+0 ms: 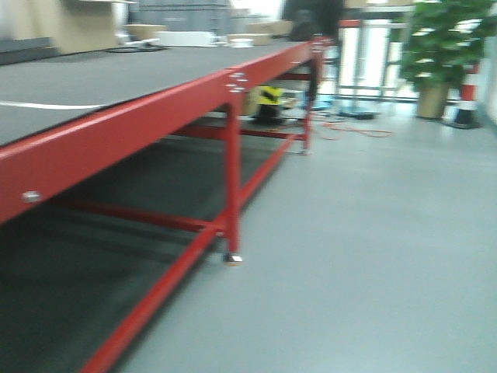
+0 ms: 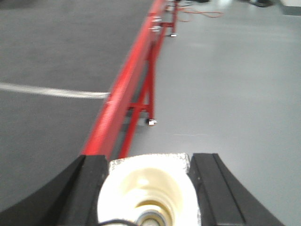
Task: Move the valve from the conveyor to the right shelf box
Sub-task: 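Drive away from the conveyor holding valves in both grippers, then drive to the steel shelf rack with blue boxes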
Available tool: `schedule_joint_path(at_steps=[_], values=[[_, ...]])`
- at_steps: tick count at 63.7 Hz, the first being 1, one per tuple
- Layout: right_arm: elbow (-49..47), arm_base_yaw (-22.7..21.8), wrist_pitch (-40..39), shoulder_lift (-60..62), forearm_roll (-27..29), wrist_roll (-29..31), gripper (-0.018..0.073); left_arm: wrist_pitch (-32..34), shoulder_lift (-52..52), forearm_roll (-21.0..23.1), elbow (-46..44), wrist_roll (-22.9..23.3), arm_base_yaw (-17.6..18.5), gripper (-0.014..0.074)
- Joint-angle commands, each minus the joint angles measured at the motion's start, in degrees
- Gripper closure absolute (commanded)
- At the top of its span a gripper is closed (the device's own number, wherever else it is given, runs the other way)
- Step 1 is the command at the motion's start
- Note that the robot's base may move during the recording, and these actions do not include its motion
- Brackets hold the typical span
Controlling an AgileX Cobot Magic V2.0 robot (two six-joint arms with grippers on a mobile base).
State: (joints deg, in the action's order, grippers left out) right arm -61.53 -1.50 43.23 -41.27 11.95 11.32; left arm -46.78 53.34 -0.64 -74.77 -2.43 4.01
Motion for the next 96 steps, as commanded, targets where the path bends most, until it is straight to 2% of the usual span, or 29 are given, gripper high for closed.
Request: schedule_joint_path(at_steps=[1, 96], values=[[-0.94, -0.1, -4.31, 0.35, -0.13, 0.26, 0.0712, 3.28, -0.34, 0.32, -0.29, 0.34, 0.33, 0.0707], [-0.94, -0.1, -4.31, 0.35, -0.13, 0.26, 0.0712, 3.28, -0.34, 0.32, -0.29, 0.34, 0.33, 0.0707]])
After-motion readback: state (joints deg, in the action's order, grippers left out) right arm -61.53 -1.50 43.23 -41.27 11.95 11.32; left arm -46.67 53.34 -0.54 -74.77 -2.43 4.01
